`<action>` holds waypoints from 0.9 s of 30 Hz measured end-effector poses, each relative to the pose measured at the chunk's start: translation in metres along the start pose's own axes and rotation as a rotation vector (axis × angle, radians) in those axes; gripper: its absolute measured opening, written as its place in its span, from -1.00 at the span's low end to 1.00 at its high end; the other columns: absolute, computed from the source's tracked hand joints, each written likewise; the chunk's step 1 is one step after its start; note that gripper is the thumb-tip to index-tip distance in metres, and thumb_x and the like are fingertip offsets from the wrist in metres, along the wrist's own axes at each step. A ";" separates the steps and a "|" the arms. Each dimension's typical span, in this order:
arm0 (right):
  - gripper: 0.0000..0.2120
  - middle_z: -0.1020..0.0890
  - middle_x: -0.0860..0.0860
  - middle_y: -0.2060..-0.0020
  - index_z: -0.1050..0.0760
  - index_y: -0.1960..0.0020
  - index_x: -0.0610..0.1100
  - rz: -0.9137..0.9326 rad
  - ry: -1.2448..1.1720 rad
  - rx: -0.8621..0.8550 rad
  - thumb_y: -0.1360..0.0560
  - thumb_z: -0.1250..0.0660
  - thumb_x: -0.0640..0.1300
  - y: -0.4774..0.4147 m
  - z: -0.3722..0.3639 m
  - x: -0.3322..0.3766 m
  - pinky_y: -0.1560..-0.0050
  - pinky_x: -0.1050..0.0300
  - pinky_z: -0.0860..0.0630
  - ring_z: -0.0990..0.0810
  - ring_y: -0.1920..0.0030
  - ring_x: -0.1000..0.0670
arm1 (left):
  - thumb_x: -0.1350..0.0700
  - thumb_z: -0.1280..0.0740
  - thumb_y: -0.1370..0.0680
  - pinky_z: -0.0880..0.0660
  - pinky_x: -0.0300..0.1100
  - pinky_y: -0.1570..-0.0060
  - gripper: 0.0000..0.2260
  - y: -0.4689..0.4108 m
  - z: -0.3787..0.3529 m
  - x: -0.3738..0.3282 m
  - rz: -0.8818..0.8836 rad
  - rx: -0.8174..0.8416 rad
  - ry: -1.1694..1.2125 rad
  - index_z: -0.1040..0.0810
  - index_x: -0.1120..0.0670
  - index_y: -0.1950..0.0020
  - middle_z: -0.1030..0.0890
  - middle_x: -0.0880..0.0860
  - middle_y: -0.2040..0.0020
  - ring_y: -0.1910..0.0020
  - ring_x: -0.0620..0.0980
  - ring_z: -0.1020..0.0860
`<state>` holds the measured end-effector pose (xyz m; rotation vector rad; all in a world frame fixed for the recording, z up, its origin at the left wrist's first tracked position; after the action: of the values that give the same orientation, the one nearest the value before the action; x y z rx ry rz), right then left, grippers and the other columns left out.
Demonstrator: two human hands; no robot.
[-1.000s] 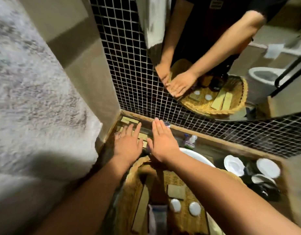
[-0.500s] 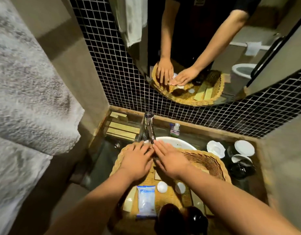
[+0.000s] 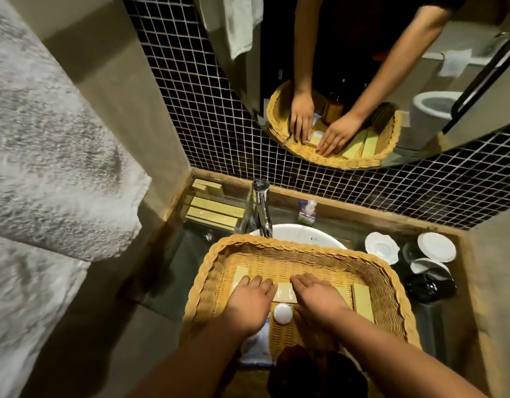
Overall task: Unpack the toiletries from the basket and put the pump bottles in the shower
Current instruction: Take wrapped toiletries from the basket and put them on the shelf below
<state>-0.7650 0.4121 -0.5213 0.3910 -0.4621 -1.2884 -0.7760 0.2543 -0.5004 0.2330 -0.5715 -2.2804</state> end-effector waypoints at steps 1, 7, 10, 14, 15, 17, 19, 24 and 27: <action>-0.34 -0.35 -0.12 -0.47 -0.15 -0.57 -0.12 -0.015 0.018 -0.004 -0.57 -0.29 0.07 0.001 -0.001 -0.002 -0.40 -0.05 -0.32 -0.28 -0.47 -0.18 | 0.03 -0.02 -0.70 -0.13 0.09 -0.42 -0.52 -0.001 -0.002 -0.001 -0.013 0.013 -0.012 -0.05 0.09 -0.61 -0.13 0.11 -0.60 -0.53 0.17 -0.12; -0.40 -0.45 -0.03 -0.24 -0.30 -0.40 -0.03 -0.098 -0.134 -0.076 -0.41 -0.41 -0.07 0.009 0.001 -0.008 -0.21 0.02 -0.46 -0.42 -0.26 -0.11 | 0.03 -0.03 -0.69 -0.12 0.08 -0.43 -0.49 0.001 -0.002 -0.003 -0.019 0.019 0.003 0.01 0.11 -0.62 -0.07 0.12 -0.62 -0.54 0.16 -0.11; -0.49 -0.53 -0.02 -0.08 -0.25 -0.21 0.07 -0.127 -0.334 -0.121 -0.38 -0.41 -0.18 0.012 0.008 -0.009 0.05 0.05 -0.50 -0.53 -0.08 -0.12 | -0.06 -0.02 -0.69 -0.18 0.06 -0.40 -0.42 0.000 0.006 -0.002 -0.016 -0.065 0.034 0.11 0.14 -0.62 -0.17 0.14 -0.58 -0.48 0.15 -0.21; -0.70 -0.65 0.00 0.04 -0.31 -0.16 0.11 -0.111 -0.389 -0.250 -0.53 -0.38 -0.01 0.010 0.029 -0.010 0.15 0.04 -0.54 -0.62 0.06 -0.11 | -0.19 0.06 -0.68 -0.28 0.05 -0.33 -0.39 -0.003 0.020 0.009 0.043 -0.150 0.067 0.13 0.11 -0.61 -0.37 0.14 -0.46 -0.37 0.13 -0.36; -0.69 -0.66 0.01 0.04 -0.31 -0.19 0.13 -0.095 -0.394 -0.280 -0.54 -0.37 0.02 0.008 0.038 -0.011 0.14 0.03 -0.56 -0.63 0.06 -0.11 | -0.20 0.06 -0.68 -0.30 0.05 -0.31 -0.42 -0.004 0.028 0.017 0.070 -0.194 0.109 0.05 0.09 -0.60 -0.41 0.12 -0.43 -0.34 0.12 -0.40; -0.59 -0.65 0.03 -0.07 -0.28 -0.36 0.21 -0.028 -0.380 -0.348 -0.56 -0.32 0.08 0.005 0.063 -0.006 0.08 0.01 -0.57 -0.63 -0.02 -0.10 | -0.20 0.03 -0.68 -0.34 0.01 -0.26 -0.52 -0.002 0.048 0.038 0.137 -0.326 0.253 -0.15 0.01 -0.54 -0.49 0.06 -0.37 -0.29 0.06 -0.45; -0.45 -0.59 0.05 -0.26 -0.12 -0.53 0.26 0.050 -0.351 -0.391 -0.60 -0.24 0.12 0.003 0.088 0.002 -0.01 -0.01 -0.56 -0.61 -0.13 -0.11 | -0.14 -0.07 -0.67 -0.38 -0.04 -0.21 -0.65 0.003 0.069 0.058 0.212 -0.470 0.447 -0.30 -0.08 -0.43 -0.54 -0.02 -0.29 -0.23 0.01 -0.48; -0.35 -0.65 0.00 -0.18 0.07 -0.59 0.23 0.061 -0.387 -0.529 -0.63 -0.21 0.07 -0.007 0.129 0.017 0.17 0.08 -0.53 -0.67 0.03 -0.06 | -0.02 -0.22 -0.63 -0.39 -0.06 -0.24 -0.74 0.009 0.103 0.087 0.205 -0.626 0.645 -0.46 -0.14 -0.32 -0.57 -0.12 -0.20 -0.17 -0.08 -0.49; -0.50 -0.68 0.05 -0.05 -0.19 -0.52 0.17 0.043 -0.487 -0.638 -0.62 -0.22 0.11 -0.021 0.169 0.033 0.20 0.11 -0.52 -0.66 0.11 -0.01 | 0.01 -0.26 -0.62 -0.40 -0.08 -0.18 -0.79 0.015 0.119 0.123 0.306 -0.693 0.686 -0.47 -0.15 -0.26 -0.58 -0.14 -0.12 -0.10 -0.09 -0.50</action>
<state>-0.8653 0.3716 -0.3862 -0.4752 -0.4316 -1.4105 -0.8917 0.1961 -0.3873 0.5033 0.4996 -1.8050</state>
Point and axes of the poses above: each hand's wrist, its own y-axis away from the middle knuckle, its own z-axis out of the back of the hand, x = y × z, the point moved 5 cm from there along -y, towards the middle knuckle
